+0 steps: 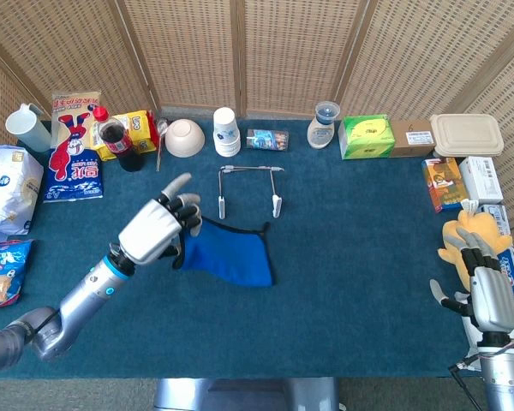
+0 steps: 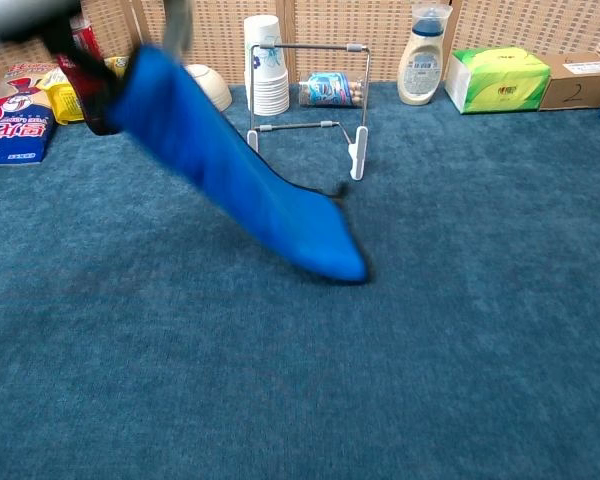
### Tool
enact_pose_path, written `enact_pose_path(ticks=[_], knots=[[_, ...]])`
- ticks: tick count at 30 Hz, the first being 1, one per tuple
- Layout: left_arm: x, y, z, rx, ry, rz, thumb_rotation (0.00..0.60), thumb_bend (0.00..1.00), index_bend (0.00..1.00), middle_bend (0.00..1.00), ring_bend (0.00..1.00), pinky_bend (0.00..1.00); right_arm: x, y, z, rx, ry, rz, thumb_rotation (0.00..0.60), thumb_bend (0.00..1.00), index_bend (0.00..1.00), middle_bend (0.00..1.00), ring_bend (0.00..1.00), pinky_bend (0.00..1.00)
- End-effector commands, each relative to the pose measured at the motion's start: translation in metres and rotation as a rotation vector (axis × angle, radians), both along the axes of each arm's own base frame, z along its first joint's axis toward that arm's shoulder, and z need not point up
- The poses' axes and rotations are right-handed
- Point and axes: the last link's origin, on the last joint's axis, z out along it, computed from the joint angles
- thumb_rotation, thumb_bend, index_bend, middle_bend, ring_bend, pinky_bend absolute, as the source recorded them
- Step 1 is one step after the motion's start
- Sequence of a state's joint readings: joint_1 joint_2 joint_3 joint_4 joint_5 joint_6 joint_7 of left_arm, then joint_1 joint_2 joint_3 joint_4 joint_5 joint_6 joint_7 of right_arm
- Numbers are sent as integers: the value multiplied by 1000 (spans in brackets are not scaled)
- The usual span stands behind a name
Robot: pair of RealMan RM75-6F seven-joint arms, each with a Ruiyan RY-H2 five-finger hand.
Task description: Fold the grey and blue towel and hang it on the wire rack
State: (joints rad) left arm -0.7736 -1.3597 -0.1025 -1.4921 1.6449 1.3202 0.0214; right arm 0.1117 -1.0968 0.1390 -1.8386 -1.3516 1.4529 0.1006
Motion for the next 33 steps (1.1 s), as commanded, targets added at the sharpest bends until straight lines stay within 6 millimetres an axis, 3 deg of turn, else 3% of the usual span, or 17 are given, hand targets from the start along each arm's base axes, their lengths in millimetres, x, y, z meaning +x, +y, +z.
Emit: enact_pose_path(ticks=[1,16,21,33], knots=[[30,9,41,55,-46,38,600,476,718,506,303,18,-4,3,-1,2,-6,1,600,303,167,95,0,0],[81,30,80,44,-79,140,600,476,712,484,276,15,-16,10,-2,-8,-51,-10,600,303,164,95,0,0],[90,39,79,26,-90,183,600,475,710,480,273,13,-20,12,-2,-11,-62,-17,600,302,164,95,0,0],[114,77,53,-11,-110,286,600,476,703,473,270,8,-31,16,-1,-12,-78,-46,600,299,162,95,0,0]])
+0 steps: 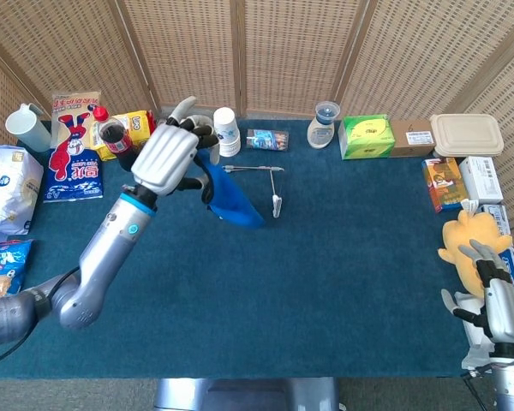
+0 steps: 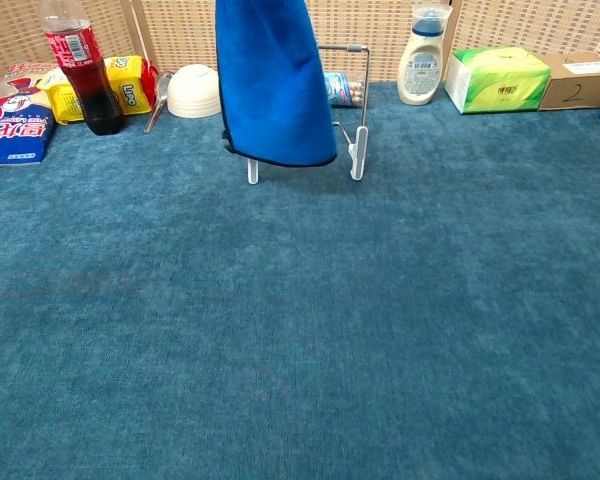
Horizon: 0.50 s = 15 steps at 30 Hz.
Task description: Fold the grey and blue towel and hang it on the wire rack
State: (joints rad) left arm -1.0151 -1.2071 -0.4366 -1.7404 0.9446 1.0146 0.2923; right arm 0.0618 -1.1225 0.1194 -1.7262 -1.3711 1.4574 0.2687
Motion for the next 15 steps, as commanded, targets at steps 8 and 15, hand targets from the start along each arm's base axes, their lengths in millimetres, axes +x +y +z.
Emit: enact_pose_path(ticks=[8,15], knots=[[21,31,-21,-31,-28,57,600,473,697,470,269,4,-4,3,2,-5,-2,-20,600,300,161,95,0,0],[36,51,-37,-52,-66,95,600,474,696,467,268,2,-8,7,4,-9,-2,-40,600,298,160,94,0,0]])
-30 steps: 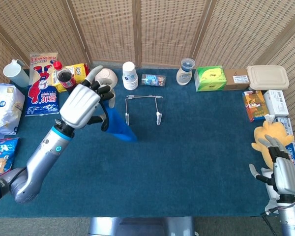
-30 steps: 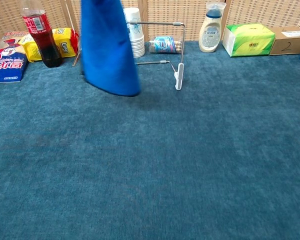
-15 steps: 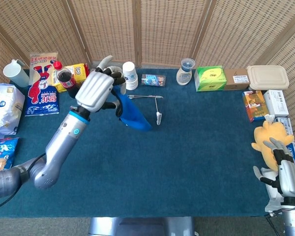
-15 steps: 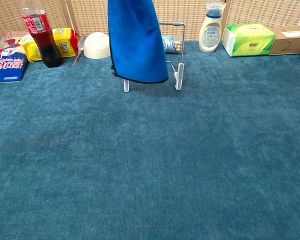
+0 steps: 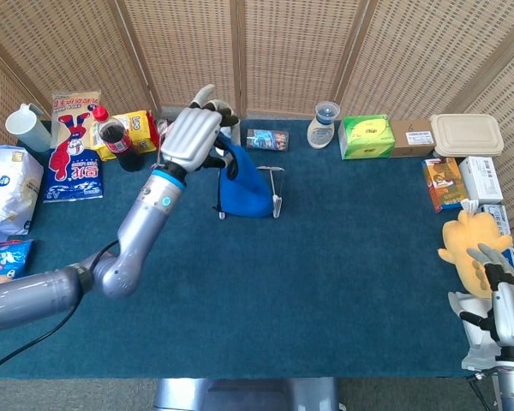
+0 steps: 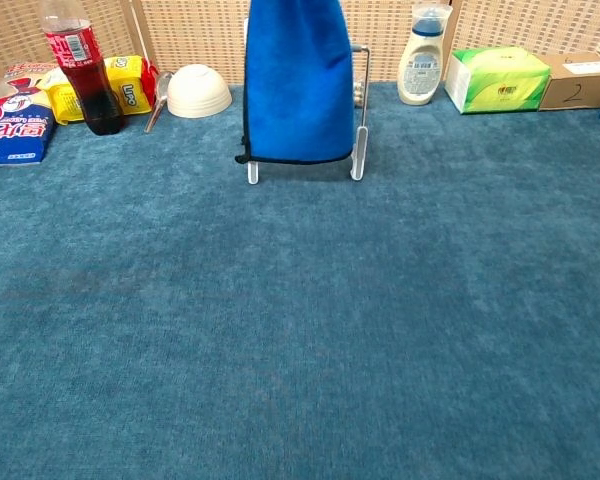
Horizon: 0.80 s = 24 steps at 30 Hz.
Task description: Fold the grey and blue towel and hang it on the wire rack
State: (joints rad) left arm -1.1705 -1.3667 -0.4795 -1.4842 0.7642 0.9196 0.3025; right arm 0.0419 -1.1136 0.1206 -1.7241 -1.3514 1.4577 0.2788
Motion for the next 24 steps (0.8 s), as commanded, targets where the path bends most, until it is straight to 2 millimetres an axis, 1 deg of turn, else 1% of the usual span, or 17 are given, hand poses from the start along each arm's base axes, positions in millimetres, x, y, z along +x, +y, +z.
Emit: enact_pose_path(ticks=[1,12,19,24], knots=[[9,6,-7,-15,-19,9,600,474,696,467,268,2,-1,1,0,0,-1,-3,600,299,160,94,0,0],[25,32,-18,31,-26,44,600,469,691,463,265,0,-3,5,5,-13,4,-19,600,299,158,94,0,0],[24,50,-24,62,-13,82,600,468,687,456,260,0,-4,8,7,-15,6,-29,600,298,158,93,0,0],[23,63,-35,72,4,109,600,466,680,449,255,0,-3,9,9,-26,14,-39,600,294,157,93,0,0]])
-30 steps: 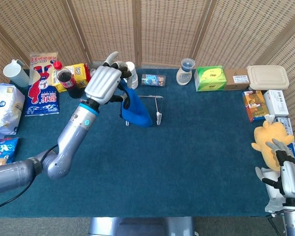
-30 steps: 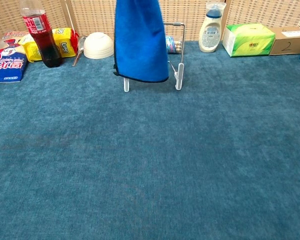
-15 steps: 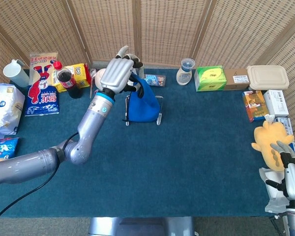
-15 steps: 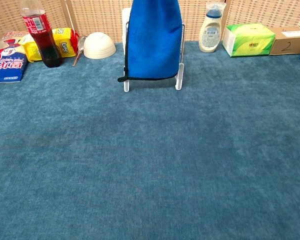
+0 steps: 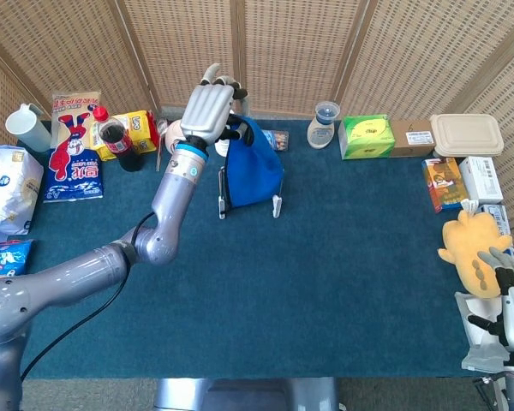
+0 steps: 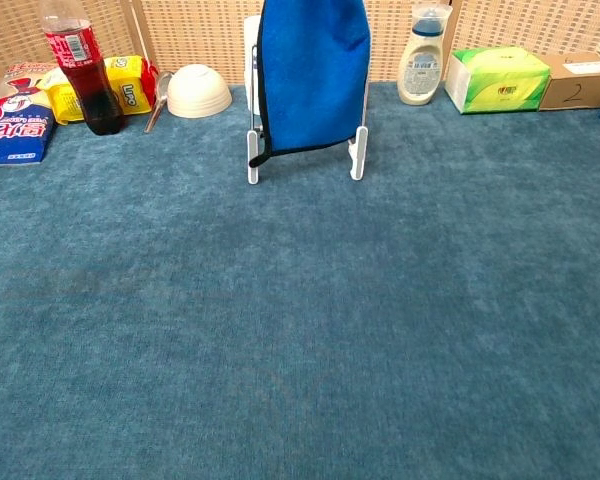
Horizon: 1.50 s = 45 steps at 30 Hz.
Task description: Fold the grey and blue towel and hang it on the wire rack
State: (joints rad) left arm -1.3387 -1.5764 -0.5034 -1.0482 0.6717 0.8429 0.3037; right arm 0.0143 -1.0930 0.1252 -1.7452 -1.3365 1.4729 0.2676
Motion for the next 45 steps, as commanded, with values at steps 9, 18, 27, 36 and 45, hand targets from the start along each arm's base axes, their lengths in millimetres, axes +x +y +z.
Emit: enact_pose_path(ticks=[9,18,27,36,45], knots=[[-3,21,-29,-13,15,56,600,461,655,433,245,0,0,4,6,-20,14,-27,600,295,157,93,0,0],[-3,28,-42,-17,62,79,600,160,25,5,0,0,0,6,8,-21,16,-31,600,293,155,93,0,0],[5,26,-44,8,76,53,600,97,0,0,0,0,1,7,10,-31,12,-24,600,293,155,93,0,0],[-14,7,-29,2,16,-2,600,92,4,1,0,0,3,5,8,-22,9,-6,600,294,156,92,0,0],[-71,-43,1,-46,32,-44,600,92,26,14,0,0,6,-3,9,-14,32,20,600,296,156,91,0,0]])
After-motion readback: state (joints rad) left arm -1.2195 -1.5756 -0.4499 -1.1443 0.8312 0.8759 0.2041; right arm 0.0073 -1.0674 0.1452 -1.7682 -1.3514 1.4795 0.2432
